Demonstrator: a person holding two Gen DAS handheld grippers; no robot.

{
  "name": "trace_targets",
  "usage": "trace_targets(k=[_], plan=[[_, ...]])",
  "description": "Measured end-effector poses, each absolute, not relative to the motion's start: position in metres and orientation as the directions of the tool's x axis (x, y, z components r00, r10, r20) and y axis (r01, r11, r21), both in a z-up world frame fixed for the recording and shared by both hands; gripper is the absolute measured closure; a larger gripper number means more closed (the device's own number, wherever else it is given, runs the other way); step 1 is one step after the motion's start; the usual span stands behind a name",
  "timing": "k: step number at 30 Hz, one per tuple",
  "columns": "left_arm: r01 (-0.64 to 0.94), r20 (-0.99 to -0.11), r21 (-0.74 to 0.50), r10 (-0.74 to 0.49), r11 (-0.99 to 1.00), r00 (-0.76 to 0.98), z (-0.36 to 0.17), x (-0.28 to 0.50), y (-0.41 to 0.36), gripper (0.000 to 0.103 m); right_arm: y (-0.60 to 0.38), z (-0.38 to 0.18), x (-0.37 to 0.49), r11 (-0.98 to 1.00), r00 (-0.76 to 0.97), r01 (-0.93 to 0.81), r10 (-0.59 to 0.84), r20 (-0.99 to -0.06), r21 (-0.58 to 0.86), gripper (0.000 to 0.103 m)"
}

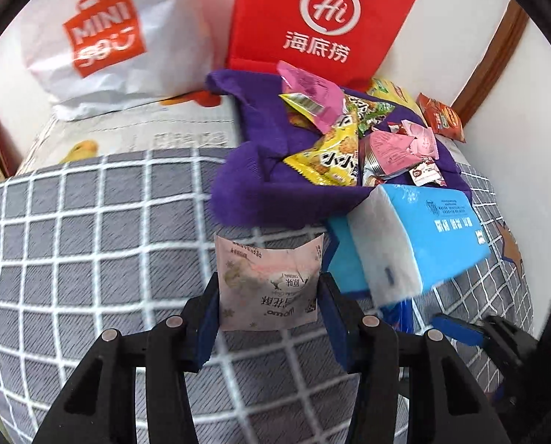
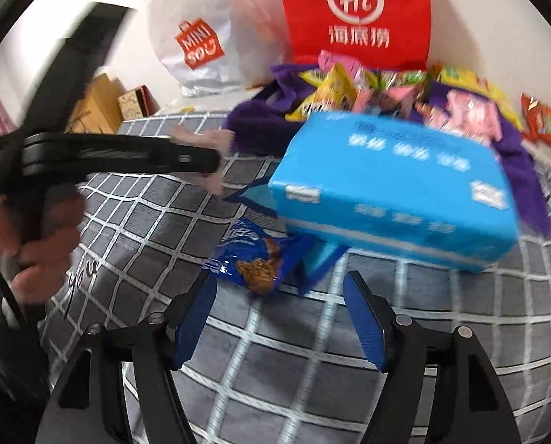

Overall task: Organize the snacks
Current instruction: 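Grasp the blue chocolate chip cookie packet with the right gripper while the left grasps the white packet, then lift both packets and carry them over the purple towel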

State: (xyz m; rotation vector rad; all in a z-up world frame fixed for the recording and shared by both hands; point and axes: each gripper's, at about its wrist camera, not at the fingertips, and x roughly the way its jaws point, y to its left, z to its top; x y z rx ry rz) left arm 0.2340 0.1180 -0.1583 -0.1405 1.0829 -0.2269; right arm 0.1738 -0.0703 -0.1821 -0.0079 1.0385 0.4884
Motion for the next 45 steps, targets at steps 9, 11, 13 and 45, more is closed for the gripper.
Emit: trace_targets(k=[9,11,13,45], plan=[[0.087,-0.840,-0.264,-0.273,0.961,0.469,-0.155,0.213,0.149,0.055,-0.048,-0.194,0.187,0.930,0.414,-0.249,0.356,-0.838,0.271,0.020],[0.080,-0.837,-0.266,-0.271,0.961,0.476,-0.154,0.210,0.153,0.055,-0.039,-0.195,0.188,0.947,0.435,-0.227,0.308,-0.846,0.227,0.020],[0.070,-0.836,-0.266,-0.266,0.961,0.481,-0.154,0.207,0.157,0.055,-0.029,-0.197,0.190,0.962,0.455,-0.214,0.253,-0.854,0.171,0.020],[0.171,-0.814,-0.293,-0.339,0.941,0.471,-0.102,0.177,0.054,0.055,-0.159,-0.120,0.123,0.970,0.601,-0.233,0.194,-0.775,0.062,0.058]])
